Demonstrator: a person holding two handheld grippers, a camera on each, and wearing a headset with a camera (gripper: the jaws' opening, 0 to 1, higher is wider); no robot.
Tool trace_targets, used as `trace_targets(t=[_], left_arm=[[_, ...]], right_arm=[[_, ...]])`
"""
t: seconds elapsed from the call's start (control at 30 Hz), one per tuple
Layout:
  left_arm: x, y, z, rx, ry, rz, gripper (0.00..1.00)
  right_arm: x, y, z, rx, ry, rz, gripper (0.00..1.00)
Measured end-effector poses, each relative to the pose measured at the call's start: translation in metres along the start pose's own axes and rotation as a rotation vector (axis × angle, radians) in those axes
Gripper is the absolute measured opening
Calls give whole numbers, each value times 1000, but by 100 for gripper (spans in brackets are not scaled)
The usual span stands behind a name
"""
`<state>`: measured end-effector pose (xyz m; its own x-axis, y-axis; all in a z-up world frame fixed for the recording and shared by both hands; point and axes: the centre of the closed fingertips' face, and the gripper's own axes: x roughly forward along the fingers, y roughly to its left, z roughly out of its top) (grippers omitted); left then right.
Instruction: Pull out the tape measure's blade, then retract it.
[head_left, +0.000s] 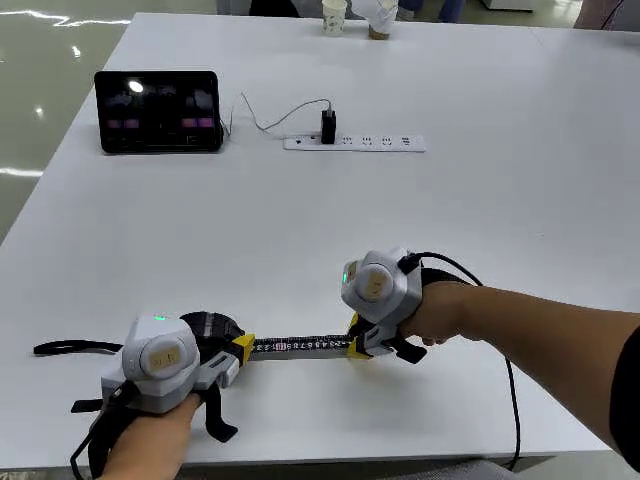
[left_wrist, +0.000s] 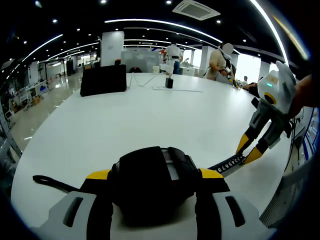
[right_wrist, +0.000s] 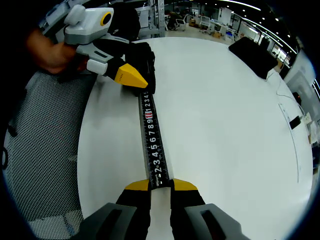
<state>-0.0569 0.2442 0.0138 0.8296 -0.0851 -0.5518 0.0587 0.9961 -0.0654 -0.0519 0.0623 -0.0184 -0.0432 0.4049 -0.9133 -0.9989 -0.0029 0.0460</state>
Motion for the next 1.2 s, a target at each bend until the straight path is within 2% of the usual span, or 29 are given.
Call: trace_targets(t=[0.77, 0.9, 1.2], left_arm=[[0, 1, 0, -1, -1, 1, 62], [0, 1, 0, -1, -1, 1, 62], [0, 1, 0, -1, -1, 1, 62]], right_arm=[[2, 1, 6, -6, -9, 4, 11], [3, 0, 7, 18, -10, 4, 11], [4, 1, 9, 4, -5, 0, 11]])
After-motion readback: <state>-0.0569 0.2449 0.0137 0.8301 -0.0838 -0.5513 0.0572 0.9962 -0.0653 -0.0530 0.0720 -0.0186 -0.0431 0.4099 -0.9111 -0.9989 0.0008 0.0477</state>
